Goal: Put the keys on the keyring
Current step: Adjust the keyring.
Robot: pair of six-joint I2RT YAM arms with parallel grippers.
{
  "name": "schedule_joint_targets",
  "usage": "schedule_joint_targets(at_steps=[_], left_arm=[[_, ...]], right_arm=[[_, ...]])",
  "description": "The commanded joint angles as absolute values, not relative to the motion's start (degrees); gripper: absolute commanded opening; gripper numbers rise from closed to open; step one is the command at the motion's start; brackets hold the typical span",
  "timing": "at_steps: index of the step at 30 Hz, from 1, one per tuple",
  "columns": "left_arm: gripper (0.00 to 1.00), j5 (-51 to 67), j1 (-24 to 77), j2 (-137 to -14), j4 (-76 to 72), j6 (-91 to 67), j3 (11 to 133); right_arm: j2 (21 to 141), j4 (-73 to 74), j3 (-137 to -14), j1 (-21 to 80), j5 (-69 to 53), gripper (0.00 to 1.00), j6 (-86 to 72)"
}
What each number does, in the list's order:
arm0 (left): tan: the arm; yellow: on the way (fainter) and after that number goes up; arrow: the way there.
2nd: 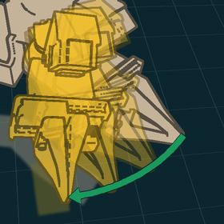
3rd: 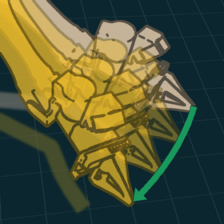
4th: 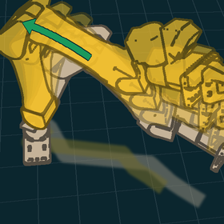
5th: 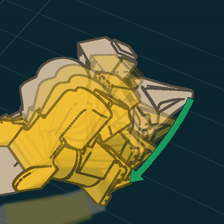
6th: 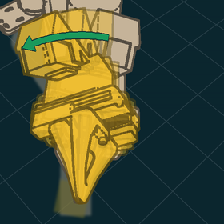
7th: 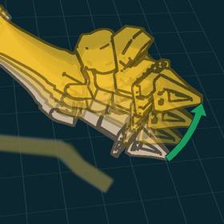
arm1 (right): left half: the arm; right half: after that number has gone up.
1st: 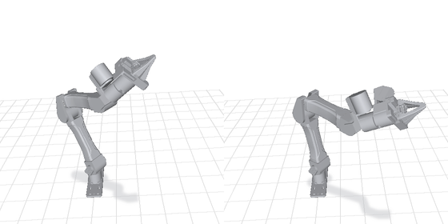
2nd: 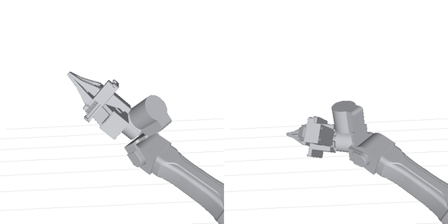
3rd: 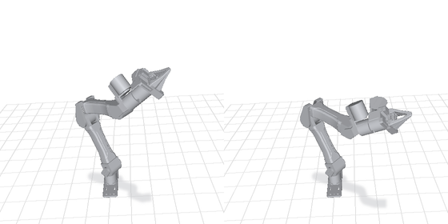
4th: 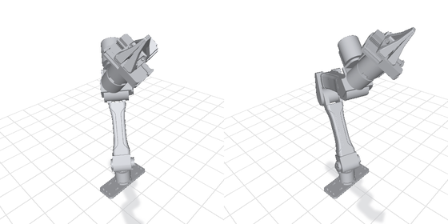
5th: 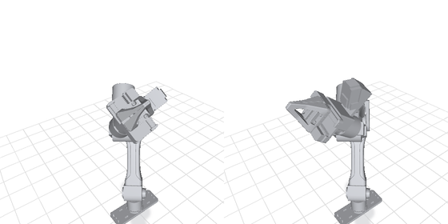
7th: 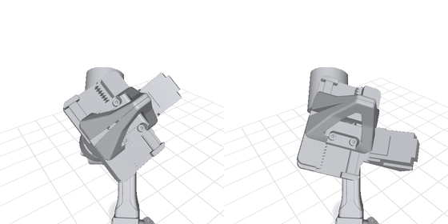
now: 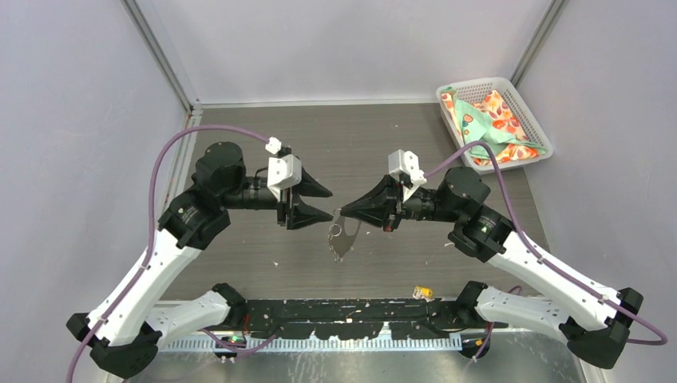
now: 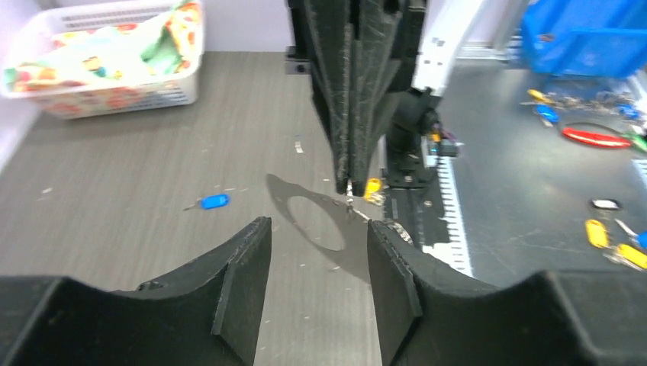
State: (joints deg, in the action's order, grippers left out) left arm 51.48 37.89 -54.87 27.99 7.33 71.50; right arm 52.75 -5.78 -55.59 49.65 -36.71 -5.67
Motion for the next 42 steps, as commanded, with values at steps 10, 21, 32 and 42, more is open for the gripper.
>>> schedule_joint_targets(at_steps=[10,21,32,42], left_arm=[[0.69,25.1,35.2,-56.9,35.2,-22.4,80.1],[0.69,25.8,27.2,-64.4,41.2,-51.9,83.9],[0.60,21.6,25.6,-64.1,49.1,-59.2,83.5],[0.47,15.5,24.3,-65.0,52.7,-60.7,82.8]], right_arm=[[51.4,-1.3,-58.6,51.0,-16.0,0.01,9.7],[58.0,0.9,-60.4,56.7,-3.0,0.01,25.6],[68.9,-12.0,-61.6,62.6,13.8,0.01,37.1],[74.3,-20.1,-62.7,64.4,14.9,0.01,36.3]])
